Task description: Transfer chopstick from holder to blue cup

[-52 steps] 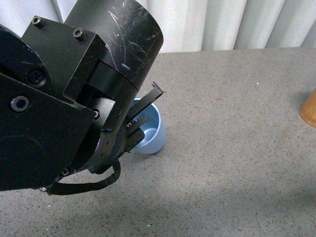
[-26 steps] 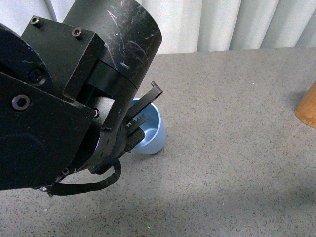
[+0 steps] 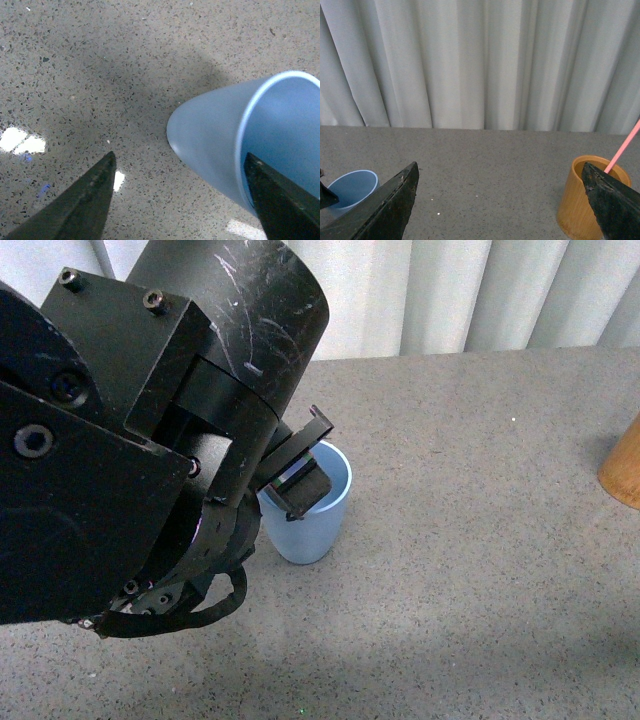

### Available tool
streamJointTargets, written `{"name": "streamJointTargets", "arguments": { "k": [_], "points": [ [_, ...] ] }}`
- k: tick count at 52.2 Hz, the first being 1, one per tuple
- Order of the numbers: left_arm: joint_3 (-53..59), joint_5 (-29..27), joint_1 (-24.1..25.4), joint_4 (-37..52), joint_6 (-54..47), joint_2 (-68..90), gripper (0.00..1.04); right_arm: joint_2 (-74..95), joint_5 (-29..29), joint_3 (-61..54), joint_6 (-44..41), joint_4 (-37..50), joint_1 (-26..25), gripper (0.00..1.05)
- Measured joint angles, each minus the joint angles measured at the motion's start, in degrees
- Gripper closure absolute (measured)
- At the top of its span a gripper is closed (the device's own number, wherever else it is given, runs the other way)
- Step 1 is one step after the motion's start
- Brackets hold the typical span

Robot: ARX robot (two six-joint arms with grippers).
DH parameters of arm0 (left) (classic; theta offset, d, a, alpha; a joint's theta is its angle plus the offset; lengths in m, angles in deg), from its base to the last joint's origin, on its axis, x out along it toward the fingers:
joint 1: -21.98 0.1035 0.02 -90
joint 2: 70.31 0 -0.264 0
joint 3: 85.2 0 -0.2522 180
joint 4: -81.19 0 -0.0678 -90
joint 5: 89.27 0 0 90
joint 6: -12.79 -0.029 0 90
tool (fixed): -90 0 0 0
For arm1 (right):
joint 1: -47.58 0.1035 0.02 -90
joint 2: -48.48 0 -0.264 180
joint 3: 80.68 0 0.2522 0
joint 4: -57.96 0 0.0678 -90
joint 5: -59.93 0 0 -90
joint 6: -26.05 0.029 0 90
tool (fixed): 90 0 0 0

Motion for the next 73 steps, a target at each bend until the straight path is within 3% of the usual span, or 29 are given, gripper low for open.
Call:
{"name": "streamJointTargets", "arguments": {
  "k": [7, 19, 23, 26, 32, 37, 41, 44, 46, 52, 57, 59, 63, 73],
  "points": [
    [-0.02, 0.24, 0.00, -0.44, -0.63, -1.53, 0.06, 0.00, 0.00, 0.00, 0.00, 0.00, 0.00, 0.09],
    [3.04, 0.46, 1.73, -0.15, -2.93, -5.95, 0.07, 0.00, 0.00, 0.00, 0.00, 0.00, 0.00, 0.09],
    [12.17, -12.48, 3.37, 22.91, -17.92, -5.53, 0.20, 0.00, 0.02, 0.00, 0.00, 0.00, -0.02, 0.09],
    [20.59, -15.43, 5.51, 39.26, -28.28, -6.88, 0.29, 0.00, 0.02, 0.00, 0.00, 0.00, 0.00, 0.09],
    [35.91, -9.68, 11.52, 66.27, -47.45, -13.92, 0.47, 0.04, 0.00, 0.00, 0.00, -0.07, 0.00, 0.09],
    [44.00, -2.40, 19.63, 73.53, -56.41, -23.65, 0.63, 0.00, -0.02, 0.00, 0.00, -0.07, 0.00, 0.09],
    [49.88, 6.14, 28.33, 69.66, -59.58, -31.43, 0.77, 0.00, 0.00, 0.00, 0.00, -0.07, 0.00, 0.09],
    [53.07, 15.08, 37.46, 60.59, -61.07, -40.72, 0.92, 0.00, 0.02, 0.00, 0.00, -0.07, 0.00, 0.09],
    [53.44, 16.31, 40.33, 53.07, -61.51, -48.78, 1.01, 0.00, 0.00, 0.00, 0.00, -0.07, -0.02, 0.09],
    [54.75, 17.53, 41.48, 36.28, -62.14, -67.95, 1.01, 0.00, 0.00, 0.00, 0.00, -0.07, -0.02, 0.09],
    [54.73, 17.79, 41.59, 8.63, -62.58, -95.51, 1.01, 0.00, -0.02, 0.00, 0.00, -0.07, 0.00, 0.09],
    [54.73, 17.79, 41.62, 2.89, -62.62, -102.62, 1.01, 0.00, -0.04, 0.00, 0.00, -0.07, 0.00, 0.09],
    [54.73, 17.77, 41.66, -1.40, -62.71, -109.11, 1.01, 0.00, 0.00, 0.00, 0.00, -0.07, 0.00, 0.09],
    [54.73, 17.77, 41.64, -1.75, -62.73, -109.85, 1.01, 0.00, 0.00, 0.00, 0.00, -0.07, 0.00, 0.09]
  ]
}}
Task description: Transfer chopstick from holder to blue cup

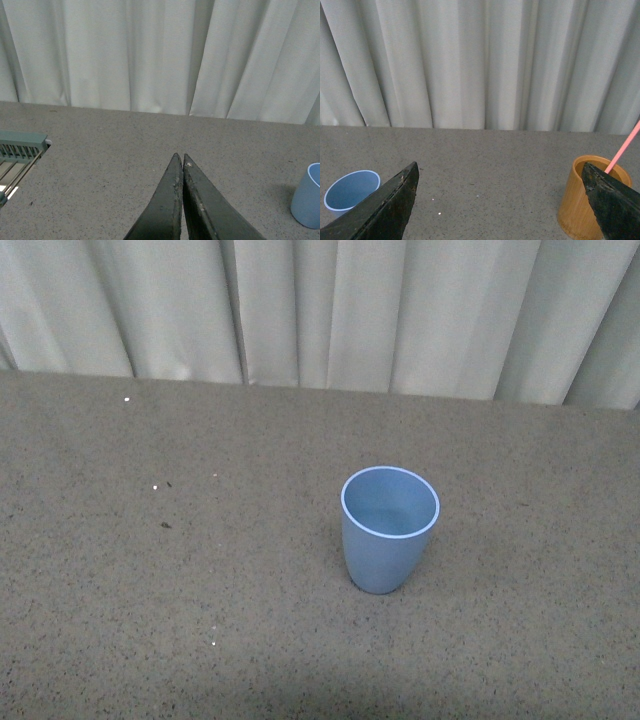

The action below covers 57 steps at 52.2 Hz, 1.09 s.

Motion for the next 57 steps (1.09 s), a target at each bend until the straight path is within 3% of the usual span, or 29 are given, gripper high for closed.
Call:
{"name": "streamJointTargets", "arguments": {
  "k": [6, 8, 11, 13, 15, 20, 28, 39, 57],
  "points": [
    [0.00, 0.00, 0.00, -0.02, 0.00, -0.02, 0.98, 0.00, 0.00, 0.00, 0.00, 0.00, 0.00, 0.09],
    [0.00, 0.00, 0.02, -0.02, 0.00, -0.04, 0.89, 1.60, -5.97, 0.09, 1.68, 0.83, 2.03, 0.09],
    [0.00, -0.17, 0.00, -0.02, 0.00, -0.09, 0.76, 9.88, -24.79, 1.70, 6.34, 6.82, 8.00, 0.09],
    [0.00, -0.13, 0.00, -0.02, -0.02, -0.09, 0.67, 16.90, -31.76, 3.21, 7.56, 12.41, 9.35, 0.09],
    [0.00, -0.02, 0.00, -0.04, -0.02, -0.09, 0.58, 24.13, -34.12, 5.29, 9.31, 17.22, 8.66, 0.09],
    [0.00, 0.00, 0.00, -0.04, -0.02, -0.09, 0.35, 43.95, -29.57, 11.39, 13.07, 24.90, 3.67, 0.09],
    [0.00, -0.04, 0.00, -0.07, -0.04, -0.09, 0.06, 66.25, -22.58, 18.95, 17.88, 23.43, -2.47, 0.09],
    [0.00, 0.00, 0.00, -0.07, -0.11, -0.09, 0.07, 78.60, -20.85, 28.28, 23.28, 16.13, -7.32, 0.09],
    [0.00, -0.02, 0.00, -0.07, -0.11, -0.09, 0.07, 84.04, -28.65, 36.48, 23.47, 15.37, -14.32, 0.09]
  ]
}}
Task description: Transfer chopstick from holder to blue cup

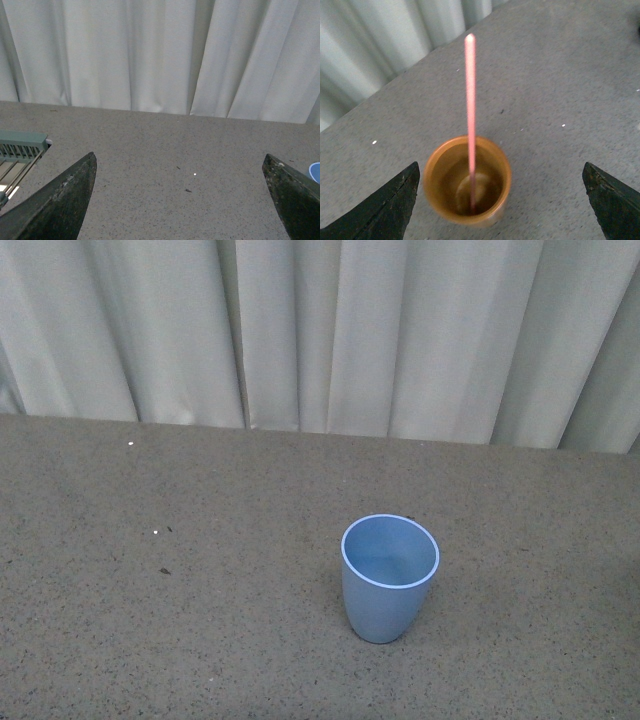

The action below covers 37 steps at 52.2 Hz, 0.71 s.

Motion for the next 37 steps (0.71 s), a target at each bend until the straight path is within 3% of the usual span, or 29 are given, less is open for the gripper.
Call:
{"name": "streamJointTargets", "arguments": {
  "k": [16, 37],
  "points": [
    [0.00, 0.00, 0.00, 0.00, 0.00, 0.00, 0.07, 7.78, 1.25, 4.48, -3.34, 3.34, -2.60, 0.09],
    [0.00, 0.02, 0.00, 0.00, 0.00, 0.00, 0.07, 13.14, 1.49, 10.60, -4.72, 0.83, -4.09, 0.09]
  ]
}}
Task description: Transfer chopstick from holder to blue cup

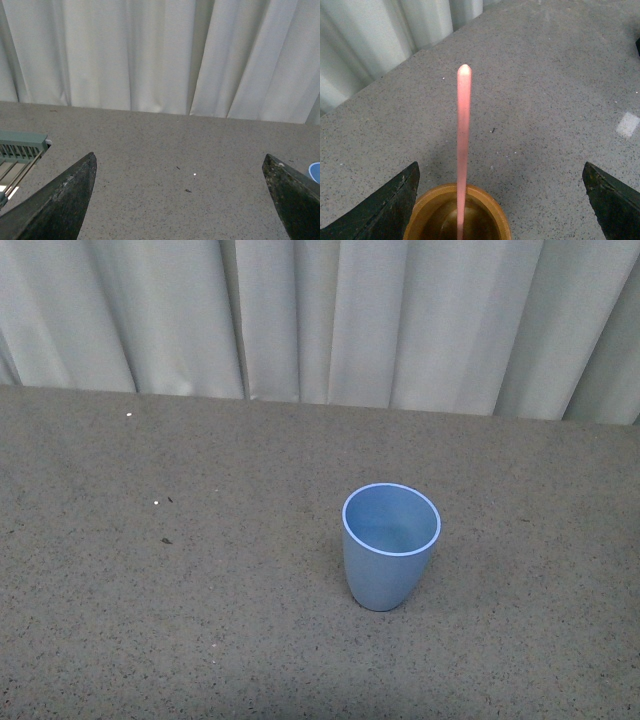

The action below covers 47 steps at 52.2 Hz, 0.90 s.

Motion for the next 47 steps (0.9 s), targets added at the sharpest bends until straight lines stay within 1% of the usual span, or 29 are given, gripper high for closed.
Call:
{"name": "streamJointTargets", "arguments": {
  "k": [9, 22, 47],
  "points": [
    [0.00, -0.02, 0.00, 0.00, 0.00, 0.00, 0.07, 2.67, -0.39, 2.01, 0.42, -1.09, -0.26, 0.09],
    [0.00, -0.02, 0.00, 0.00, 0.00, 0.00, 0.07, 6.75, 0.44, 7.85, 0.31, -2.86, -0.13, 0.09],
    [0.00, -0.02, 0.00, 0.00, 0.00, 0.00, 0.07, 9.86, 1.66, 9.49, 0.35, -2.32, -0.11, 0.09]
  ]
}}
